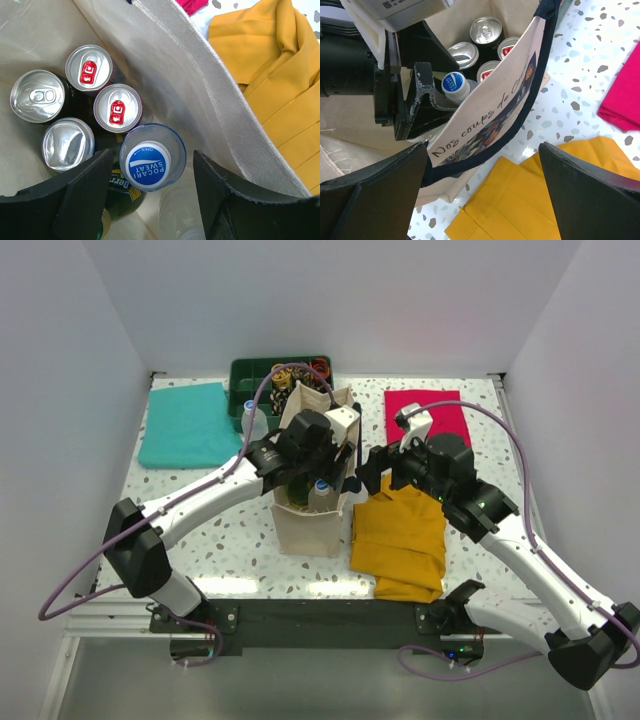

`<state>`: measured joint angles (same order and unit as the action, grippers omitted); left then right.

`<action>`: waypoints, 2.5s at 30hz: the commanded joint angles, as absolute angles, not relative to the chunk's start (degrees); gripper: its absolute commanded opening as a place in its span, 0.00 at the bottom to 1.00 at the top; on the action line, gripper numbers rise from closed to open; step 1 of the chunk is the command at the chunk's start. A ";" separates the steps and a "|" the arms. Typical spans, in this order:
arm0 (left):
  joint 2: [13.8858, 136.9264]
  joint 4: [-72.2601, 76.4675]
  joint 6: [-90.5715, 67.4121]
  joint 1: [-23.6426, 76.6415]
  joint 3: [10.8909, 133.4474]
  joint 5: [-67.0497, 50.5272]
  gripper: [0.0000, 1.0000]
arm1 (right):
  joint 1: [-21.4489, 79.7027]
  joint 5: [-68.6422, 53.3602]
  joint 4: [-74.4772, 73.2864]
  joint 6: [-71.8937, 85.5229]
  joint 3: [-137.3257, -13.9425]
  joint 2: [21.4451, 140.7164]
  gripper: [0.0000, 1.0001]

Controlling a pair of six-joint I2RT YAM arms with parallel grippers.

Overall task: Take the beverage out of the canvas bag
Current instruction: Take out the drink from the canvas bag.

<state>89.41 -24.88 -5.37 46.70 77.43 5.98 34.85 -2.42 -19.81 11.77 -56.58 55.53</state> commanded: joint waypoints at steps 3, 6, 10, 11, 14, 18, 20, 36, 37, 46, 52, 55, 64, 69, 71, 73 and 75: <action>89.03 -21.98 -6.24 46.93 78.75 6.33 0.69 | 34.89 -1.58 -19.34 11.07 -58.27 55.63 0.98; 88.68 -21.45 -6.24 46.93 78.40 5.80 0.67 | 34.98 -1.58 -19.25 11.07 -58.18 55.46 0.98; 88.94 -21.18 -6.06 46.93 78.31 5.36 0.54 | 34.89 -1.49 -19.34 11.07 -58.18 55.37 0.98; 89.03 -21.36 -6.15 46.93 78.40 5.27 0.48 | 34.98 -1.49 -19.34 11.07 -58.18 55.37 0.98; 89.47 -21.18 -6.06 46.93 77.96 4.66 0.34 | 34.98 -1.32 -19.34 11.07 -58.10 55.28 0.98; 90.00 -21.09 -6.06 47.02 77.61 3.69 0.09 | 34.98 -1.32 -19.25 11.07 -58.10 55.28 0.98; 90.09 -21.09 -6.33 46.93 77.43 3.87 0.00 | 34.98 -1.41 -19.25 11.07 -58.10 55.37 0.98; 83.76 -21.18 -6.59 47.02 80.24 6.33 0.00 | 34.98 -0.88 -19.16 11.34 -58.01 55.11 0.98; 83.50 -21.18 -6.42 46.93 80.68 6.42 0.00 | 34.98 -0.97 -18.99 11.34 -58.01 55.28 0.98; 80.60 -20.30 -5.71 47.02 81.04 7.12 0.00 | 34.89 -1.23 -18.98 11.60 -58.10 55.55 0.98; 79.45 -19.95 -5.63 47.02 81.21 7.29 0.00 | 34.98 -1.05 -18.90 11.69 -58.10 55.63 0.98; 78.67 -20.30 -5.54 46.93 82.00 6.59 0.00 | 34.89 -1.05 -18.90 11.69 -58.10 55.81 0.98; 77.43 -22.85 -5.62 46.93 85.25 4.13 0.00 | 34.89 -0.79 -18.72 11.60 -58.10 55.90 0.98; 76.73 -24.43 -5.27 47.02 87.71 4.04 0.00 | 34.89 -0.53 -18.72 11.43 -58.10 56.08 0.98; 76.20 -24.70 -5.27 47.02 88.68 4.31 0.00 | 34.98 -0.44 -18.72 11.34 -58.10 56.16 0.98; 75.59 -25.05 -5.10 47.02 89.29 4.48 0.00 | 34.89 -0.35 -18.63 11.16 -58.10 56.34 0.98; 75.24 -25.49 -5.10 47.02 90.17 4.92 0.00 | 34.89 -0.35 -18.63 11.16 -58.18 56.42 0.98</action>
